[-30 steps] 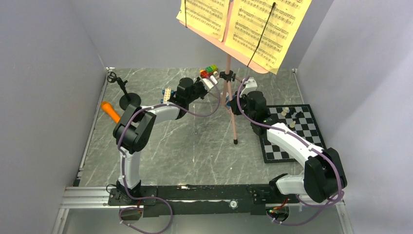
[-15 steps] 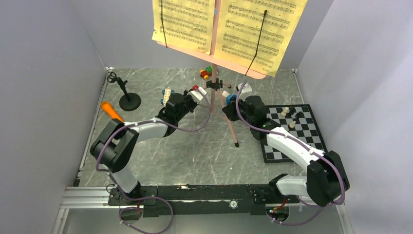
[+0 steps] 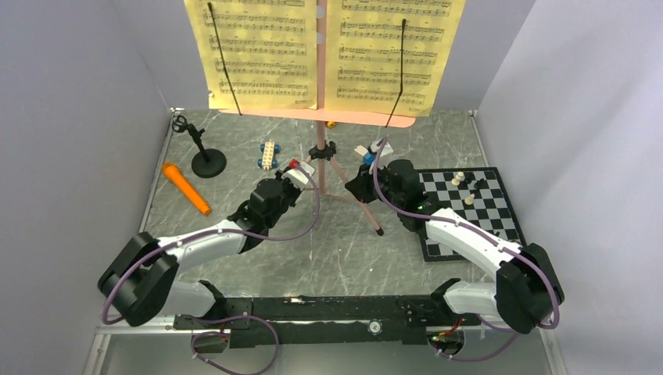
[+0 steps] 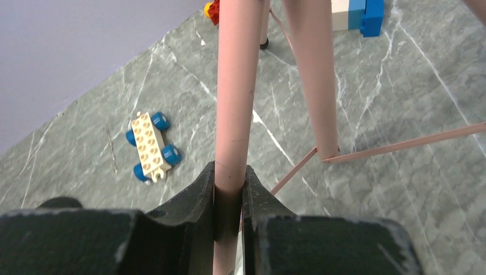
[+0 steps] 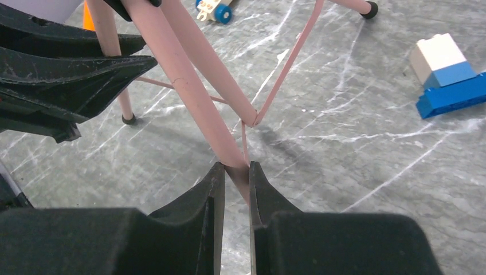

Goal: Pack up the instrument practice props

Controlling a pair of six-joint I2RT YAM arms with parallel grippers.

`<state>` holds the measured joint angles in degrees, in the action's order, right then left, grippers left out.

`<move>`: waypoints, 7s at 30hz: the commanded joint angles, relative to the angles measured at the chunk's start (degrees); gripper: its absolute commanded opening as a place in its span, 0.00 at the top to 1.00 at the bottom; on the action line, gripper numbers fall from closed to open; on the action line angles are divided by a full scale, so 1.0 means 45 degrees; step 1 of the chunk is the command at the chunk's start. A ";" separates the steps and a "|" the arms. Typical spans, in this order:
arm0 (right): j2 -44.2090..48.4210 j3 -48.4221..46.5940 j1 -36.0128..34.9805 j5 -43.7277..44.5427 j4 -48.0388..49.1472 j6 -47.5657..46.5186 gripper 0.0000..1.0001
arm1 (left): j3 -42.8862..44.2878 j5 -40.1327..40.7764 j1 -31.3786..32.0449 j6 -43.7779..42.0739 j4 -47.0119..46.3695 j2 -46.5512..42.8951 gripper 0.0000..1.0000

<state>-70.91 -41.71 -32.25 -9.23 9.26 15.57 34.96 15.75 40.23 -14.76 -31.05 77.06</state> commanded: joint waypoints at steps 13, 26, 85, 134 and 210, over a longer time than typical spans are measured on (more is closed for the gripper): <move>-0.0820 0.0501 -0.2941 0.2353 -0.0094 0.0255 1.00 | -0.0634 0.1302 0.0165 0.2406 0.3136 -0.3547 1.00; -0.0827 0.0412 -0.3617 0.4166 -0.0554 0.0183 0.55 | -0.0418 0.0968 0.0182 0.2832 0.3323 -0.2826 1.00; 0.1807 -0.0526 -0.3943 0.5533 -0.3627 0.1103 0.27 | 0.0192 -0.0594 -0.2002 0.4891 0.5122 -0.4725 0.31; 0.4479 -0.6674 0.0406 0.2989 -0.1520 0.0248 0.19 | 1.6026 -0.5054 0.2816 0.5447 0.8271 -0.0002 0.09; 0.3770 -0.6394 0.2794 -0.1831 -0.0880 0.2164 1.00 | 1.7073 -0.6004 0.1842 0.7046 0.7095 0.2192 1.00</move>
<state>-54.61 -70.17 -19.90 -17.04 4.08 25.10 112.51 -10.76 48.60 16.80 2.55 89.58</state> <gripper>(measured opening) 0.009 0.016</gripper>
